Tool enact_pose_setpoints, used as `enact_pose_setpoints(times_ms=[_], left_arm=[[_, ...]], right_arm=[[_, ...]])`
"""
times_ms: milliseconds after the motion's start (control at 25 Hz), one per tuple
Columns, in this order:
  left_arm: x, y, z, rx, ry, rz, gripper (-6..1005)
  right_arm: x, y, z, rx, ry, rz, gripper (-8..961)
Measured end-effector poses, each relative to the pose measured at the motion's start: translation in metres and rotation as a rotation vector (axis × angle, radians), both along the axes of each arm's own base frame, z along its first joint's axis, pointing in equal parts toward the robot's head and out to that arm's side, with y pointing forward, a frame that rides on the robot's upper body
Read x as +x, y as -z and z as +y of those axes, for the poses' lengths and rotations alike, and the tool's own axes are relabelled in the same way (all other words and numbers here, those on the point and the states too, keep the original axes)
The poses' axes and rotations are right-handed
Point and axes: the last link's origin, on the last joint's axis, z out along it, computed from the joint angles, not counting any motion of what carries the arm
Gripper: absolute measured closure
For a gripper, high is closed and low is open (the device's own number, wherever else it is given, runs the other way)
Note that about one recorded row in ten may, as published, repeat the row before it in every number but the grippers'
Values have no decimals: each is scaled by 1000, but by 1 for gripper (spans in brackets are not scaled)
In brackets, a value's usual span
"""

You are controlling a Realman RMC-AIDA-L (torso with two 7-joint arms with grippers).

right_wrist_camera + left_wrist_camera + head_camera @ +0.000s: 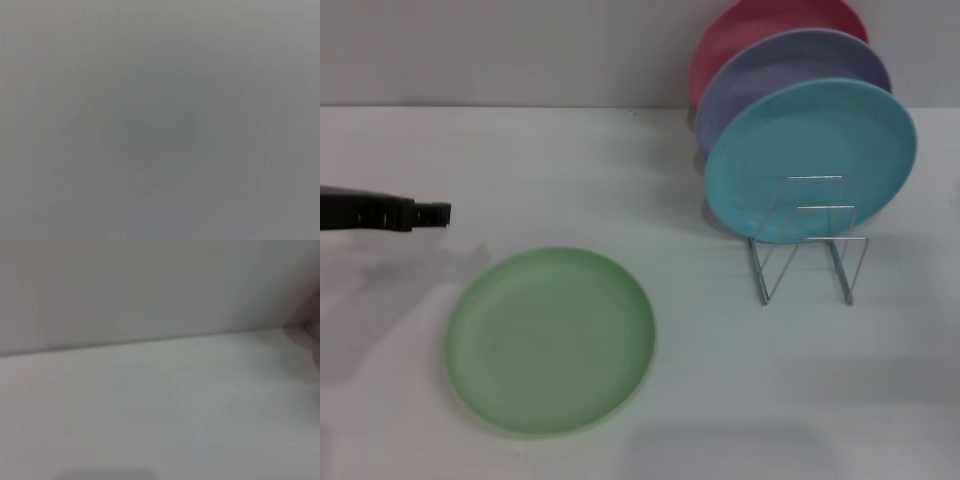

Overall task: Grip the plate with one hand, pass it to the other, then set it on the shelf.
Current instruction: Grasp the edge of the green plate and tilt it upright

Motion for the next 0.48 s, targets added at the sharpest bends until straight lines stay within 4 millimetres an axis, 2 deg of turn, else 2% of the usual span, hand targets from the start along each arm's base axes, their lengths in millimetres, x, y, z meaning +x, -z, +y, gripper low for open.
enact_pose_setpoints(times_ms=[240, 480], left_arm=[[-11, 16, 1, -53, -40, -5, 208], [-11, 27, 0, -136, -81, -12, 208]], right_arm=[[0, 2, 1, -8, 1, 1, 128], [-3, 5, 5, -19, -4, 4, 128]])
